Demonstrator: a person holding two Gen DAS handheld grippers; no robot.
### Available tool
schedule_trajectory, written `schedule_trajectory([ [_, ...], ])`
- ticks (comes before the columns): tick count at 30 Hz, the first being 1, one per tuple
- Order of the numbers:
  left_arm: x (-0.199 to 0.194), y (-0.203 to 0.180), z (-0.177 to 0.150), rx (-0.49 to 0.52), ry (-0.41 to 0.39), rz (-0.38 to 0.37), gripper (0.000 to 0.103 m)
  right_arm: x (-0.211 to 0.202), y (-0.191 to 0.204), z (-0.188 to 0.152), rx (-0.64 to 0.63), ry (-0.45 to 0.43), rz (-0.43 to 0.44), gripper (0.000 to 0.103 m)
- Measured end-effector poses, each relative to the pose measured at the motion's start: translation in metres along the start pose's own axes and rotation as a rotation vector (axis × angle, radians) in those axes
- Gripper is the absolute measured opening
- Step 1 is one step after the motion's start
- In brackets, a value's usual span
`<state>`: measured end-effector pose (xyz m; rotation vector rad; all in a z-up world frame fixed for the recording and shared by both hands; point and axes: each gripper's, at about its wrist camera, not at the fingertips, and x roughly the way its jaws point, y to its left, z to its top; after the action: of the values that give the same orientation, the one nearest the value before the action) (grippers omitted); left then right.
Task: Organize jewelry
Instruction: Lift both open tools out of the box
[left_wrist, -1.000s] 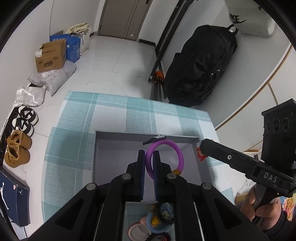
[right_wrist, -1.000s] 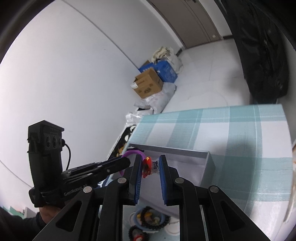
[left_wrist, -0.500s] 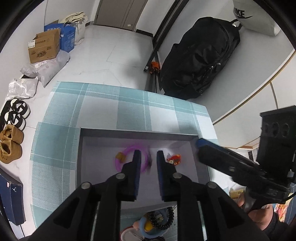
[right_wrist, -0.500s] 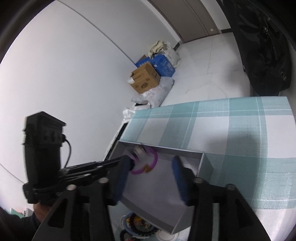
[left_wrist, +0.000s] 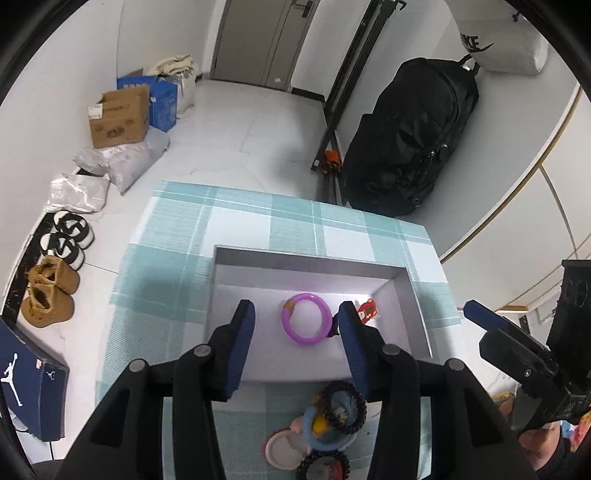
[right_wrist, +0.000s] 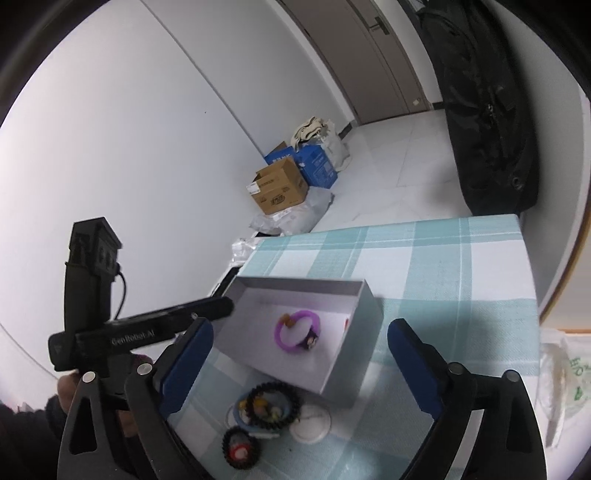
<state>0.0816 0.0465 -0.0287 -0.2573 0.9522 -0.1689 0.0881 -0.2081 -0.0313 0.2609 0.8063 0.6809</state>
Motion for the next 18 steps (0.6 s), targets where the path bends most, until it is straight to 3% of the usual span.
schedule_trajectory([
  [6,-0.013,-0.005,-0.016,0.012,-0.054,0.087,0.043,-0.016,0.011,-0.015,-0.050,-0.033,-0.023,0.102],
  [9,-0.017,-0.008,-0.024,0.048,-0.081,0.145,0.048,-0.020,0.016,-0.021,-0.065,-0.043,-0.029,0.103],
  [18,-0.026,-0.013,-0.046,0.094,-0.105,0.188,0.058,-0.035,0.030,-0.039,-0.103,-0.051,-0.051,0.103],
])
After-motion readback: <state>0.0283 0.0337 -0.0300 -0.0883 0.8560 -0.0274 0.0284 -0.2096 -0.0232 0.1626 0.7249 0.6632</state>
